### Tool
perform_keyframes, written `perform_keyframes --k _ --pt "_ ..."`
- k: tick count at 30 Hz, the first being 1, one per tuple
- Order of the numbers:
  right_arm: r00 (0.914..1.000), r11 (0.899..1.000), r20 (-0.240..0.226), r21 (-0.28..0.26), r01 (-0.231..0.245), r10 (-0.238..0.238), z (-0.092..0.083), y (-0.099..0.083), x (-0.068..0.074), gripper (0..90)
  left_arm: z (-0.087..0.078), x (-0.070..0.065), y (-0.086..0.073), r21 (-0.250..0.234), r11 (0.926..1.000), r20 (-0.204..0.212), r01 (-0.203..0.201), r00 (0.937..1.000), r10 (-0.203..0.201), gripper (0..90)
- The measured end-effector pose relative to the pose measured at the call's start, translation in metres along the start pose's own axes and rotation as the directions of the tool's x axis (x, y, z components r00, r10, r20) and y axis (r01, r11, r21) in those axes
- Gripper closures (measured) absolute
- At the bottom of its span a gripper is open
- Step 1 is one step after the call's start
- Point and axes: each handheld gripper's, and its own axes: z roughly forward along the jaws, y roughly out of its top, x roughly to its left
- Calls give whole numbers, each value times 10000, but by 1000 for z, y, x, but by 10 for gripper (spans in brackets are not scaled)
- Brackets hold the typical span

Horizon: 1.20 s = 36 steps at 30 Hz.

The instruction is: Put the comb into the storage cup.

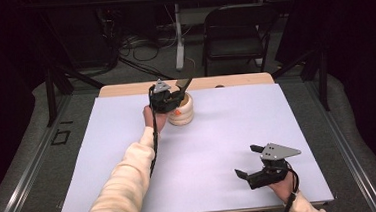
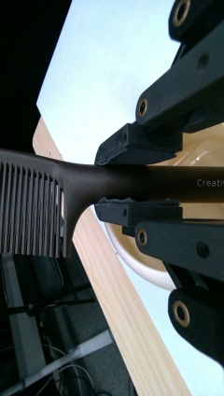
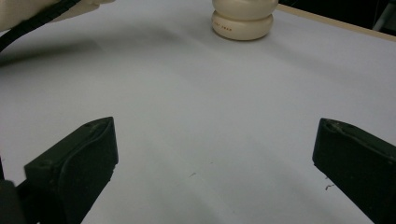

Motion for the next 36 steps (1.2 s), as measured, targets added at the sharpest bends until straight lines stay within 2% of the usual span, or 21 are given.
perform_keyframes --k 17,22,29,36 --pt "10000 10000 -12 12 -29 29 0 0 0 0 -1 -4 2 393 9988 -125 -275 9995 280 713" --pt "10000 10000 -5 4 -9 9 0 0 0 0 -6 -7 2 543 9974 -109 -465 9988 471 662" --pt "10000 10000 -21 16 0 0 0 0 0 0 -18 -6 7 311 9990 -91 -316 9994 319 503" --pt "10000 10000 -2 26 -26 26 0 0 0 0 -33 -10 13 649 9972 -305 -381 9987 402 294"
